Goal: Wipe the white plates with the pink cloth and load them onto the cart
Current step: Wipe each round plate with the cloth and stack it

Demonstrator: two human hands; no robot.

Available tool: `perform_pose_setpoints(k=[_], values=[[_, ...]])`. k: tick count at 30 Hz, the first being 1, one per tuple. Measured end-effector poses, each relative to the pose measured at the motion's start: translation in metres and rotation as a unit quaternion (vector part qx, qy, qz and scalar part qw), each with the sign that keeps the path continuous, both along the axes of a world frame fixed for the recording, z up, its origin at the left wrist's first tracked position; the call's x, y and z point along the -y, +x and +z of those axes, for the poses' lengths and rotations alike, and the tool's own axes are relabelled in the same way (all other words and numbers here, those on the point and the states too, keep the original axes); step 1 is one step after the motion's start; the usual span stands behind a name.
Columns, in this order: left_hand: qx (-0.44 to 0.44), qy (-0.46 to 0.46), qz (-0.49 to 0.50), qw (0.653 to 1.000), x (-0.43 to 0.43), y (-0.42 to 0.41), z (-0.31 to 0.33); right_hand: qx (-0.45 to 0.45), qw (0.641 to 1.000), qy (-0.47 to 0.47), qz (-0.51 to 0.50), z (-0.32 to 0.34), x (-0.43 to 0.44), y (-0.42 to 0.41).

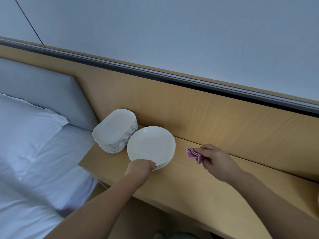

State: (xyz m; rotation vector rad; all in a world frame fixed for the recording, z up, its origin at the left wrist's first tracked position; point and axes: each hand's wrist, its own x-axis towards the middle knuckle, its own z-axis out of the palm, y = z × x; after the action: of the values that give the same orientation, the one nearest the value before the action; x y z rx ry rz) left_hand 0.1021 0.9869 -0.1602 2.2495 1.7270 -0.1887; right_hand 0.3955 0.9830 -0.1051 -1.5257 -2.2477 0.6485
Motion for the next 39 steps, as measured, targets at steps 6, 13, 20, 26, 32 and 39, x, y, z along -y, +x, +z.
perform_pose_setpoints(k=[6,13,20,26,32,39], values=[[0.037,0.018,0.000,0.999,-0.007,0.017,0.008,0.004,1.000,-0.009,-0.017,-0.004,0.003,0.008],[0.079,0.044,-0.068,0.994,-0.027,0.096,0.022,-0.007,0.995,0.002,-0.098,0.003,0.032,0.068],[0.130,0.083,-0.197,0.968,-0.027,0.221,0.027,-0.024,0.974,0.035,-0.222,0.013,0.090,0.165],[0.159,0.063,-0.287,0.943,-0.004,0.330,0.029,-0.015,0.943,0.036,-0.331,0.024,0.151,0.240],[0.173,0.030,-0.306,0.936,0.019,0.428,0.021,-0.020,0.918,0.027,-0.394,0.020,0.197,0.307],[0.146,0.009,-0.295,0.944,0.035,0.515,0.014,-0.037,0.909,0.023,-0.414,0.017,0.221,0.368]])
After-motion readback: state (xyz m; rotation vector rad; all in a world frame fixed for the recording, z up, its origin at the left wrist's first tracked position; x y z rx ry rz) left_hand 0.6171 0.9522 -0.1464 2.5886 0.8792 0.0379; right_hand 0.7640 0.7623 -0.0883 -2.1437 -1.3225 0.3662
